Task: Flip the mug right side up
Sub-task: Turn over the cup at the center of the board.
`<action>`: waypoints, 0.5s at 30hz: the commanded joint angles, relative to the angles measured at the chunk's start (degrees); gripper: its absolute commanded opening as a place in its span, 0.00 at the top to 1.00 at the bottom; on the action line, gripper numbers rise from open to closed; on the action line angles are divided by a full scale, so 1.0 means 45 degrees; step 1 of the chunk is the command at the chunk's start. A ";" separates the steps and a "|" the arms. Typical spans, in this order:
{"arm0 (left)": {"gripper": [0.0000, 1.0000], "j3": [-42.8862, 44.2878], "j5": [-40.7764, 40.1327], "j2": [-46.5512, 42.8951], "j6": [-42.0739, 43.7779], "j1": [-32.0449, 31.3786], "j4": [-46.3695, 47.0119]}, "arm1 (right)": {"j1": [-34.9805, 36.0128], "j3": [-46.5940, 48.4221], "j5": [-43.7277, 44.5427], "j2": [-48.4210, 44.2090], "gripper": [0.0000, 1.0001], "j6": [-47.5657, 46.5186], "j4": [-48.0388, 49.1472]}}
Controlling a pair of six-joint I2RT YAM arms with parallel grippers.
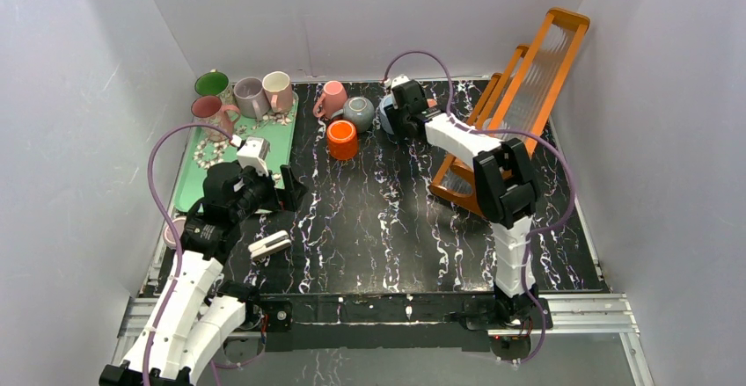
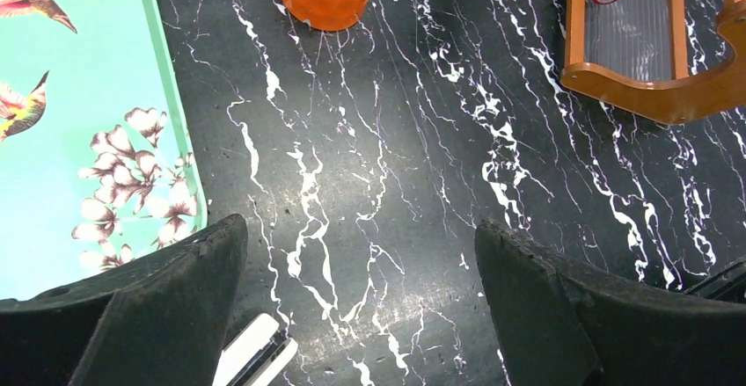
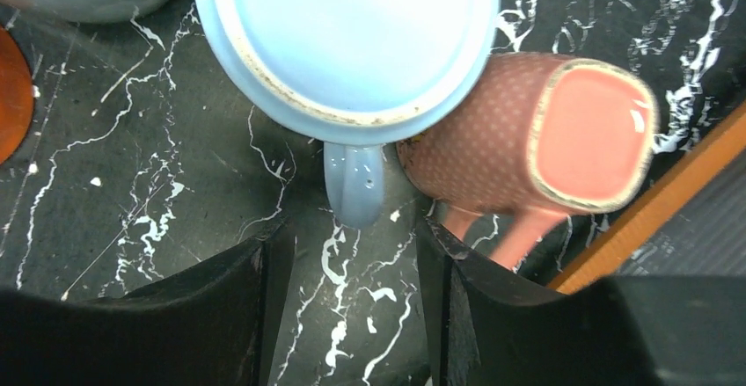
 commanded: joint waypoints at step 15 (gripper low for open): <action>0.02 0.0509 -0.0210 -0.0121 0.0267 -0.0092 -0.0293 | -0.0096 0.1827 -0.0339 0.1629 0.48 -0.0397 0.0409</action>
